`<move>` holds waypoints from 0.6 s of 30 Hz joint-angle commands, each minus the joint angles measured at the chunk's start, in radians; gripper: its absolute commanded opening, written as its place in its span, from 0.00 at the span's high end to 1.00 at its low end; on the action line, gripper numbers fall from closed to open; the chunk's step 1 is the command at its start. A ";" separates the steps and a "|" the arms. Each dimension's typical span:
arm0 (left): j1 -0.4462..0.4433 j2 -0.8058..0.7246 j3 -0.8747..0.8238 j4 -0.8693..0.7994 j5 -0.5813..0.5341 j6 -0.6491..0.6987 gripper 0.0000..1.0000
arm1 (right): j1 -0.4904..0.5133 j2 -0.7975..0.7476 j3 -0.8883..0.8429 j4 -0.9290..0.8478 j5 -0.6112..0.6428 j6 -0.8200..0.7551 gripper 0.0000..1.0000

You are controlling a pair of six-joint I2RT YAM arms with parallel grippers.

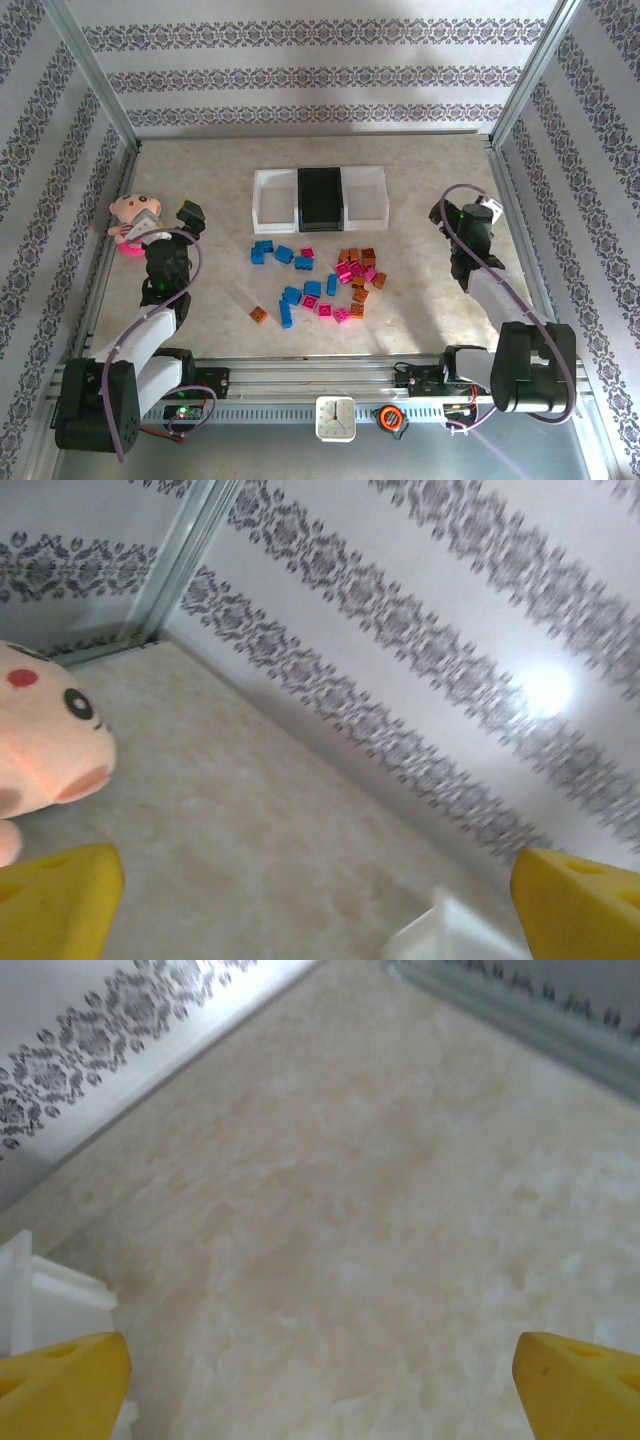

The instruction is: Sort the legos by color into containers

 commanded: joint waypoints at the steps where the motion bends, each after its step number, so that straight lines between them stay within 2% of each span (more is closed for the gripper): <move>1: 0.023 -0.009 -0.014 0.134 0.142 -0.175 0.01 | 0.020 0.030 0.030 -0.096 -0.290 0.107 0.02; 4: 0.029 -0.012 -0.008 0.122 0.203 -0.264 0.01 | 0.116 0.055 0.103 -0.261 -0.362 0.007 0.02; 9: 0.036 -0.038 -0.062 0.191 0.245 -0.351 0.01 | 0.379 0.021 0.130 -0.387 -0.324 -0.105 0.03; 13: 0.042 -0.112 -0.044 0.131 0.343 -0.315 0.01 | 0.548 0.085 0.229 -0.534 -0.249 -0.197 0.10; 18: 0.044 -0.211 -0.008 0.021 0.426 -0.275 0.01 | 0.665 0.191 0.331 -0.617 -0.188 -0.239 0.17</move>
